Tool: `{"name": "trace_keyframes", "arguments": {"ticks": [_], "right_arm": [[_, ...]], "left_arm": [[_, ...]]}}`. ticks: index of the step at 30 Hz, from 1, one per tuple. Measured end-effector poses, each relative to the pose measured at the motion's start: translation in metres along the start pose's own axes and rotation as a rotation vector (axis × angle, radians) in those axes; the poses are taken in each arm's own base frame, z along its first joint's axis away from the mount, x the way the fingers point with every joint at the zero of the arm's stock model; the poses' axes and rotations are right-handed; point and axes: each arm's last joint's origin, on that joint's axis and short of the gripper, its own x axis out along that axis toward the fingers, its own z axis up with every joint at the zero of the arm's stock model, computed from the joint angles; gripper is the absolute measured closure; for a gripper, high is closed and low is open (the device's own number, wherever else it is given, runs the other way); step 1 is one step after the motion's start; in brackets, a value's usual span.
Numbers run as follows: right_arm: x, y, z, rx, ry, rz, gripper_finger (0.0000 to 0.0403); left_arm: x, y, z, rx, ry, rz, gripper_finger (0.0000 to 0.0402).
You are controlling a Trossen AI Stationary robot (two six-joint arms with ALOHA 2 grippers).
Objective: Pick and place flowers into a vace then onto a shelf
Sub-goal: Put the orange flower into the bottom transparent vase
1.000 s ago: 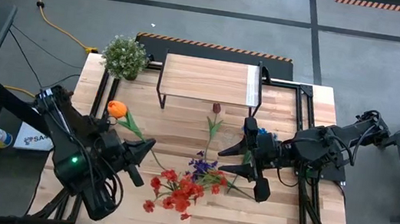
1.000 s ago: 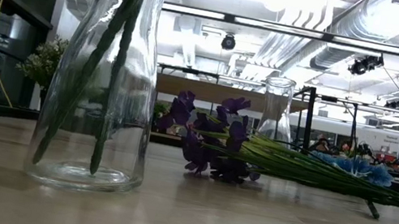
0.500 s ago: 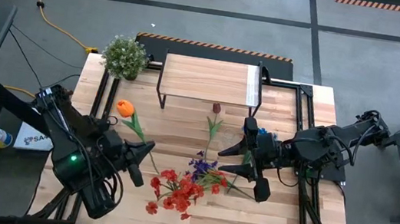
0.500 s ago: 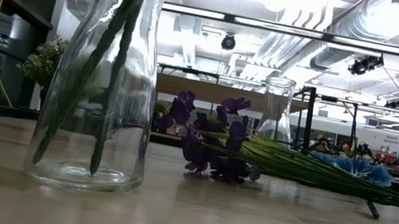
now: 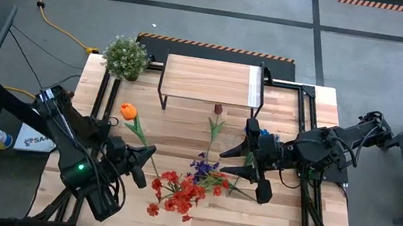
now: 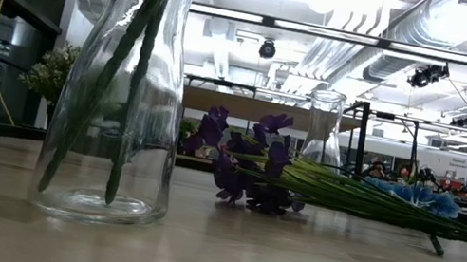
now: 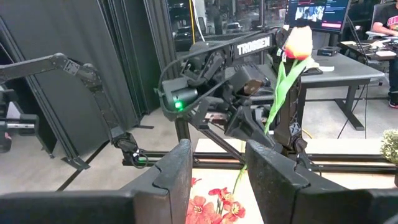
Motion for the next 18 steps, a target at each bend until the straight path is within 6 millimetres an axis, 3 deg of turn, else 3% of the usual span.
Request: {"name": "trace_keyframes", "arguments": {"ticks": [18], "right_arm": [[0.0,-0.001,0.0,-0.003,-0.008,-0.034,0.0263]], "left_arm": [[0.006,0.002,-0.037,-0.183,-0.037,-0.061,0.0372]]}}
